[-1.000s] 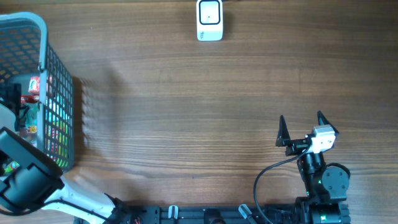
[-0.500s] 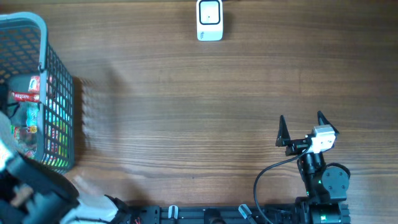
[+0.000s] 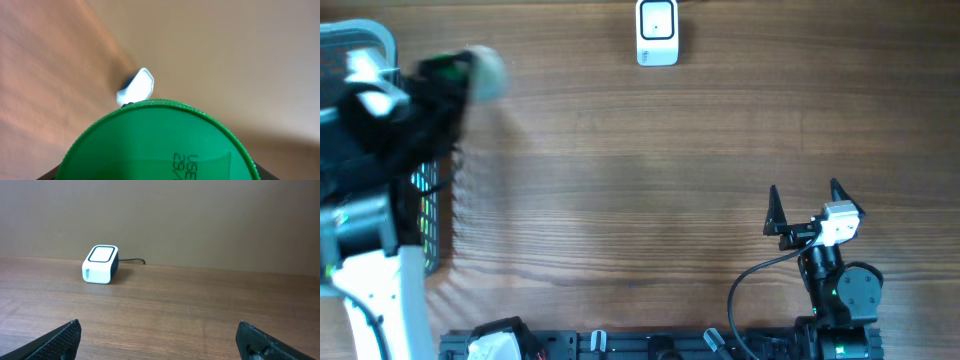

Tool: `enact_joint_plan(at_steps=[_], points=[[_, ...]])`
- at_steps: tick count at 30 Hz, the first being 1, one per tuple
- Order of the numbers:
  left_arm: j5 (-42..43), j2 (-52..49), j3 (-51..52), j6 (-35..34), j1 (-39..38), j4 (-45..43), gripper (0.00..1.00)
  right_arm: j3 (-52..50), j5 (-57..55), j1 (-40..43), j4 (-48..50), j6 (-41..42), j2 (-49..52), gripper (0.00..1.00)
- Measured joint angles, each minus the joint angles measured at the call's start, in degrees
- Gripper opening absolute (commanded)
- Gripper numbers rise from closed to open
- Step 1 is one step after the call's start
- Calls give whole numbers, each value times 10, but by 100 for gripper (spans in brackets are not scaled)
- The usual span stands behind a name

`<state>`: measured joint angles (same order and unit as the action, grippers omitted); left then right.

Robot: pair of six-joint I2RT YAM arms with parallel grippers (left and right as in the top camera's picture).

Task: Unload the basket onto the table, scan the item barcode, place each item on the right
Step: 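Lift the jar out and set it on the table center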

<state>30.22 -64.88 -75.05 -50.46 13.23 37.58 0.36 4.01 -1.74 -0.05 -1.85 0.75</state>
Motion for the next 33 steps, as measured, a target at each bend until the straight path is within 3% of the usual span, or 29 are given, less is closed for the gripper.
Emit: enact_joint_plan(at_steps=[7,9,11,14,15,19,22,25,33], points=[[-217,-151,1,20,-338,108,63,0,0,-1,0,0,0,100],[-266,-201,1,-11,-393,108,63,0,0,-1,0,0,0,100],[-310,-281,1,-83,-449,104,63,0,0,-1,0,0,0,100],[-335,-359,1,-219,-482,81,59,0,0,-1,0,0,0,100],[-342,-397,1,-297,-493,67,56,0,0,-1,0,0,0,100],[-370,-434,1,-435,-500,41,58,0,0,-1,0,0,0,99],[-390,-435,1,-471,-501,31,64,0,0,-1,0,0,0,100],[-397,-435,1,-488,-509,26,99,0,0,-1,0,0,0,100],[-398,-435,-5,-482,-529,18,100,0,0,-1,0,0,0,100]])
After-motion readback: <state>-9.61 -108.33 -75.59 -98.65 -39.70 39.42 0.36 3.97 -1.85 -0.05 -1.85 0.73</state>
